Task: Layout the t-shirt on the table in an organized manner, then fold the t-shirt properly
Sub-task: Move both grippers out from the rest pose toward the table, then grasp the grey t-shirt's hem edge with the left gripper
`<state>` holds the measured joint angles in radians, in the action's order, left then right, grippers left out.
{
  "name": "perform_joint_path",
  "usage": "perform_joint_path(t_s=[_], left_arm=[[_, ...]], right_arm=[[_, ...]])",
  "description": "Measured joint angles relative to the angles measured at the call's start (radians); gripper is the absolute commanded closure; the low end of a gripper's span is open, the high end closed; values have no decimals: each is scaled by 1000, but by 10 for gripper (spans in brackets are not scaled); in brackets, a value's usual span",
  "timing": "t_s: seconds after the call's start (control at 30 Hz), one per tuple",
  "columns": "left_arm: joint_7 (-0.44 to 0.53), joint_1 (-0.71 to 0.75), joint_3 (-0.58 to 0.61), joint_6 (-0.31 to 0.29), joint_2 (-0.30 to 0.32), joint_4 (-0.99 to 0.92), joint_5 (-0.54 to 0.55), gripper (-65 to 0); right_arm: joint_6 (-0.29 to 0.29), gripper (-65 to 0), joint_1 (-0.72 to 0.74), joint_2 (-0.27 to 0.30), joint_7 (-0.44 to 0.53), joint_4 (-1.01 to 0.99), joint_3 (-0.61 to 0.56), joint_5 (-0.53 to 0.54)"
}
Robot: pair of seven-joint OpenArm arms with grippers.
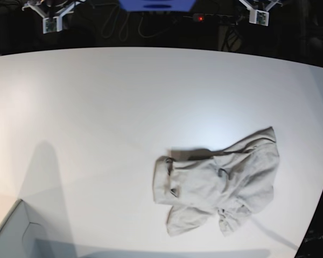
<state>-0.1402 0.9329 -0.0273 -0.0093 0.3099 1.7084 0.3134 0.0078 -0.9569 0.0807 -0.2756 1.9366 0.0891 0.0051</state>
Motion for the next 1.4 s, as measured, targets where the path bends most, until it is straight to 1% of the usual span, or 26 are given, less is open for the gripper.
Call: perform_joint_path(t_s=[0.07, 0.1, 0.13, 0.2, 0.23, 0.27, 0.33, 0.37, 0.4, 0.43, 0.5, 0.57, 0.6, 0.63, 0.7, 0.77, 0.8, 0.87, 0.9, 1.0, 1.07, 1.13, 1.2, 1.27, 1.3, 1.4], left_arm=[[-26, 35, -76, 11, 18, 117, 66, -1], [-71, 38, -132, 14, 21, 175, 113, -1], [-72, 36, -186, 14, 21, 218, 129, -2], [-93, 13, -293, 13, 5, 277, 191, -31], [-127, -21, -336, 6, -15, 276, 227, -62], [-178, -67, -369, 15, -36, 269, 249, -104], [-272, -170, -423, 6, -72, 259, 289, -194], [-313, -221, -444, 0, -81, 260, 295, -225], [-370, -280, -467, 10, -91, 261, 301, -254], [-421, -339, -485, 13, -102, 261, 288, -271], [-523, -441, -522, 3, -142, 256, 296, -273], [-578, -537, -539, 1, -169, 198, 298, -275], [-585, -599, -542, 2, -181, 141, 288, -276], [-585, -642, -542, 14, -190, 87, 280, -276], [-579, -731, -539, 18, -196, -32, 280, -276], [-581, -801, -533, 2, -196, -153, 298, -276], [-584, -833, -533, 18, -197, -214, 285, -276], [-581, -896, -535, 16, -196, -331, 272, -276], [-584, -921, -536, 17, -196, -373, 257, -276], [-570, -995, -536, 14, -202, -453, 154, -276], [-491, -1024, -526, 14, -206, -467, 110, -276], [-394, -1036, -470, 14, -198, -471, 70, -276], [-320, -1040, -407, 14, -192, -499, 37, -276], [-274, -1045, -354, 13, -194, -547, 13, -276], [-267, -1055, -343, 12, -197, -578, -4, -276], [-205, -1090, -343, 17, -198, -671, -31, -276]], right_arm=[[0, 0, 6, 0, 3, 79, 26, 0], [0, 0, 14, 0, 12, 101, 37, 2], [0, 0, 26, 0, 35, 102, 44, 3], [0, 0, 63, -1, 2, 91, 50, 2], [2, 0, 83, -1, 3, 87, 50, 2], [3, -11, 103, -1, 6, 88, 49, 2], [3, -70, 152, -4, 10, 89, 46, 2], [3, -100, 171, -10, 10, 89, 46, 3], [11, -132, 190, -19, 10, 89, 45, 0], [49, -169, 203, -30, 10, 89, 47, 0], [132, -230, 224, -60, 6, 89, 55, 0], [191, -277, 225, -84, 12, 89, 58, 0], [206, -294, 221, -88, 5, 89, 62, 0], [210, -305, 219, -92, 2, 89, 66, -1], [210, -312, 218, -92, 3, 89, 70, -5], [211, -312, 213, -92, 6, 88, 69, -5], [211, -312, 208, -92, 1, 88, 69, -4], [212, -312, 203, -86, -47, 86, 70, -6], [212, -312, 203, -84, -58, 84, 70, -6], [213, -310, 203, -88, -63, 84, 83, -4], [213, -310, 203, -89, -65, 84, 100, -5], [212, -310, 202, -89, -65, 84, 114, -5], [212, -310, 202, -89, -64, 84, 124, -5], [212, -310, 200, -89, -65, 84, 131, -5], [212, -310, 200, -89, -64, 84, 134, -4], [212, -310, 200, -89, -65, 84, 140, -5]])
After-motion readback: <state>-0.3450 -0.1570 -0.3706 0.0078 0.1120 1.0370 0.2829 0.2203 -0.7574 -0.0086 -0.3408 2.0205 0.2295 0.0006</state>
